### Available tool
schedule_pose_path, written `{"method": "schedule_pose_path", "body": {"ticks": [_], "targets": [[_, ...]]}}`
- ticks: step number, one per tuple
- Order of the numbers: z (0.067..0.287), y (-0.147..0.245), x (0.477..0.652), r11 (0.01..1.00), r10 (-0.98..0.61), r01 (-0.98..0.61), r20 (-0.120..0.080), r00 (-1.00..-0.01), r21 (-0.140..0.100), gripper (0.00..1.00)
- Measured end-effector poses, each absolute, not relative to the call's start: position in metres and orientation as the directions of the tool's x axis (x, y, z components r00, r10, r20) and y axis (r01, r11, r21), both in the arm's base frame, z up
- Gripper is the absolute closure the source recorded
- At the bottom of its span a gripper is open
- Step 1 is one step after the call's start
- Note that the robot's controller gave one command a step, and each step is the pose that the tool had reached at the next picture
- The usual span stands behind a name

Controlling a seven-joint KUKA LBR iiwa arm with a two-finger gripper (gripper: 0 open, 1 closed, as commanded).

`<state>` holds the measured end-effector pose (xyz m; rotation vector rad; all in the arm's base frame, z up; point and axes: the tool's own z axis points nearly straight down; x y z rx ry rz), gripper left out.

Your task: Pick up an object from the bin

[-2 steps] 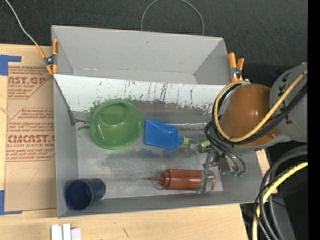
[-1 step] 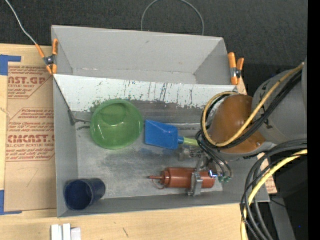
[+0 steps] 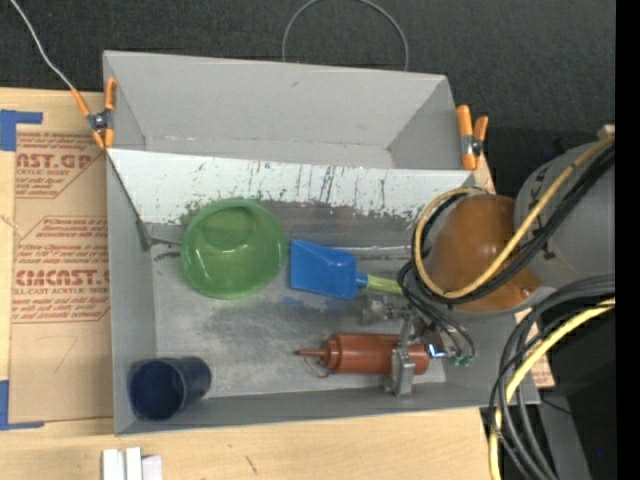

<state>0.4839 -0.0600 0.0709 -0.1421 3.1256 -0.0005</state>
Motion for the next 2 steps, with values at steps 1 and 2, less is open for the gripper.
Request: {"method": "schedule_pose_path", "body": {"ticks": [1,2], "targets": [[0.0697,-0.0501,0.4888,1.0,-0.008,-0.009,-0.005,-1.0,0.002,1.0],[0.0697,-0.0502,0.4888,1.0,-0.009,-0.009,-0.005,-1.0,0.002,1.0]]}}
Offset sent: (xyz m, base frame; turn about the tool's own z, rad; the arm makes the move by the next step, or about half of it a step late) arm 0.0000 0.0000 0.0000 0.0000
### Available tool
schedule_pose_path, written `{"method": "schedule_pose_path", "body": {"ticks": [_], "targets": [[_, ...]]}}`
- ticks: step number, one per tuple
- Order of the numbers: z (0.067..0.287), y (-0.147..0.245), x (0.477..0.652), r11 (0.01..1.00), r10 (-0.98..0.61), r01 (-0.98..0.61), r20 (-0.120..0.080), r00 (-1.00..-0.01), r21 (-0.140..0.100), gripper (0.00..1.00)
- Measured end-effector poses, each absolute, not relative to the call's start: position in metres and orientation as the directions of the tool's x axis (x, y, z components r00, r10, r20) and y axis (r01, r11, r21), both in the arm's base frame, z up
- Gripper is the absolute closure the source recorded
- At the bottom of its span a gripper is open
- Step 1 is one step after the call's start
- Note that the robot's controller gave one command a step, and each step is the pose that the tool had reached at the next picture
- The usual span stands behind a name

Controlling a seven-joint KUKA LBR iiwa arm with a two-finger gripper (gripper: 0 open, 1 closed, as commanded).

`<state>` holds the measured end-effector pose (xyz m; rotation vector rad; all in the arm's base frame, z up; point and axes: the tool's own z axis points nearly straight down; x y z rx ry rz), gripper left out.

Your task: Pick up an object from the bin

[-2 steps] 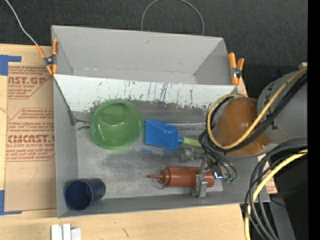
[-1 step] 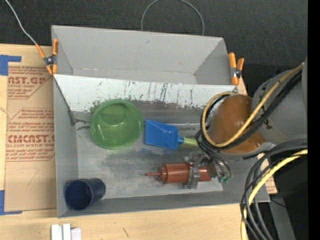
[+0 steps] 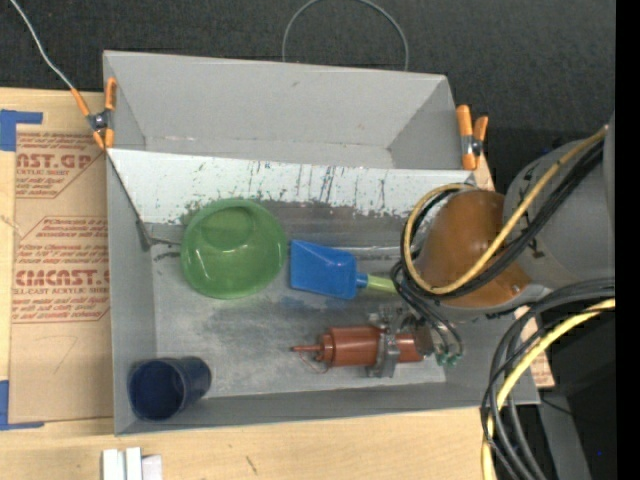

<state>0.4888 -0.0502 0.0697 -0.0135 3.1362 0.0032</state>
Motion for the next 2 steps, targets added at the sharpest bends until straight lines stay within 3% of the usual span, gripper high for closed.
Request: {"method": "schedule_pose_path", "body": {"ticks": [2], "targets": [[0.0781,-0.0497,0.4872,1.0,-0.009,-0.009,0.001,-1.0,0.003,1.0]]}}
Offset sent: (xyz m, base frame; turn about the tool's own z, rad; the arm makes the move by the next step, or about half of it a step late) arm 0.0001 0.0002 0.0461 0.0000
